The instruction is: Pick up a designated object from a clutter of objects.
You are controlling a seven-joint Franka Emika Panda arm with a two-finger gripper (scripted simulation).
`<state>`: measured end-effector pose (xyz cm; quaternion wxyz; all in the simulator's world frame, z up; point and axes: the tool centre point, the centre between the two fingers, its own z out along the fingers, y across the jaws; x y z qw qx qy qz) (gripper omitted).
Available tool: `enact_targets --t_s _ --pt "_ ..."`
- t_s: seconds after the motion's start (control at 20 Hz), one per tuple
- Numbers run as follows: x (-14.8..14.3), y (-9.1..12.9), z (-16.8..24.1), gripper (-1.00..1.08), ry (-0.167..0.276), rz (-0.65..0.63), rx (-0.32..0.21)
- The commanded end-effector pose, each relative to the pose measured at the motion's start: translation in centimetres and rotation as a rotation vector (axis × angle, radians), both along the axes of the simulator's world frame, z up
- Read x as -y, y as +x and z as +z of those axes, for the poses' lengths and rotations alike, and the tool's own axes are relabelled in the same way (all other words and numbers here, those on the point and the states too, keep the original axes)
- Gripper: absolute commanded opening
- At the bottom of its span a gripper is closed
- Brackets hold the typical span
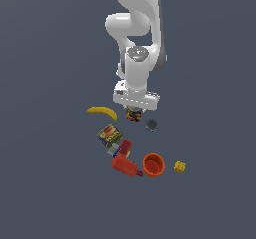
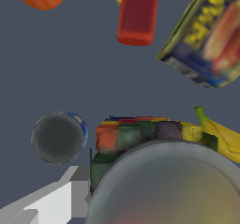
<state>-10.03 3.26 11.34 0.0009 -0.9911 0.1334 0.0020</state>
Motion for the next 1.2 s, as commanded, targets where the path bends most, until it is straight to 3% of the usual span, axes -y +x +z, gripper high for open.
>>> enact_targets --t_s 0.0,1.15 --pt "1.1 1.1 1.8 -1.0 0.001 0.0 0.003" --pt "12.6 12.0 18.7 -1.0 0.0 0.0 0.003"
